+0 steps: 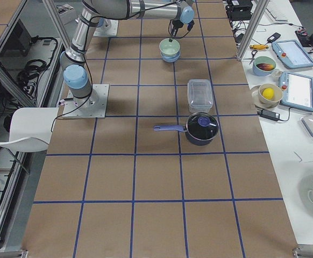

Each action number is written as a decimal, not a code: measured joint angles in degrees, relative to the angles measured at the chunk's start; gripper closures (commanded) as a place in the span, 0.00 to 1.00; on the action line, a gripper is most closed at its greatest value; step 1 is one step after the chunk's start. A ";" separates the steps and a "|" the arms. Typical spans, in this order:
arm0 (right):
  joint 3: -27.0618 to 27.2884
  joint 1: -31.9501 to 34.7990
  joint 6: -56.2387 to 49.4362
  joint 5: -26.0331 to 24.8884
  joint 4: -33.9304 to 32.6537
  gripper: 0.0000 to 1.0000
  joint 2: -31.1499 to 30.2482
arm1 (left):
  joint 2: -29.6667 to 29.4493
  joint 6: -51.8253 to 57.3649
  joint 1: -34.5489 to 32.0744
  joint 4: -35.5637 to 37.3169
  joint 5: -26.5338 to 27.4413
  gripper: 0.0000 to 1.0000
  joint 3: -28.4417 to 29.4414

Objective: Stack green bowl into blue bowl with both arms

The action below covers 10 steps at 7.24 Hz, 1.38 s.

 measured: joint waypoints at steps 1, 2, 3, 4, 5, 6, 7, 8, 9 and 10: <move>-0.09 0.01 0.05 0.00 0.13 0.00 -0.07 | -0.03 -0.02 0.00 0.00 0.02 0.00 0.00; -0.21 -0.02 0.08 -0.10 0.25 0.00 -0.27 | -0.01 -0.06 0.00 0.00 0.04 0.00 0.00; -0.43 -0.44 -0.15 -0.45 0.32 0.00 -0.95 | 0.06 -0.06 0.00 0.00 0.02 0.00 0.00; -0.67 -1.43 -0.92 -1.23 0.50 0.00 -2.28 | 0.05 -0.36 -0.02 0.00 0.02 0.00 0.00; -0.81 -3.09 -3.01 -2.51 1.96 0.00 -4.17 | -0.05 -1.60 -0.27 0.03 0.08 0.00 0.00; -0.77 -5.49 -7.43 -3.92 4.84 0.00 -6.68 | -0.25 -3.99 -1.09 0.44 0.13 0.00 0.01; -0.49 -8.61 -13.58 -5.45 8.21 0.00 -9.74 | -0.67 -7.50 -2.92 1.73 0.10 0.00 0.05; -0.13 -11.87 -19.25 -6.50 11.55 0.00 -12.72 | -1.18 -11.13 -5.63 3.62 -0.14 0.00 0.07; 0.61 -14.57 -23.34 -6.77 14.17 0.00 -15.51 | -1.21 -13.09 -7.91 4.96 -0.56 0.00 0.11; 2.09 -16.24 -25.96 -6.74 15.76 0.00 -18.16 | -0.73 -12.31 -9.04 4.97 -1.44 0.00 0.14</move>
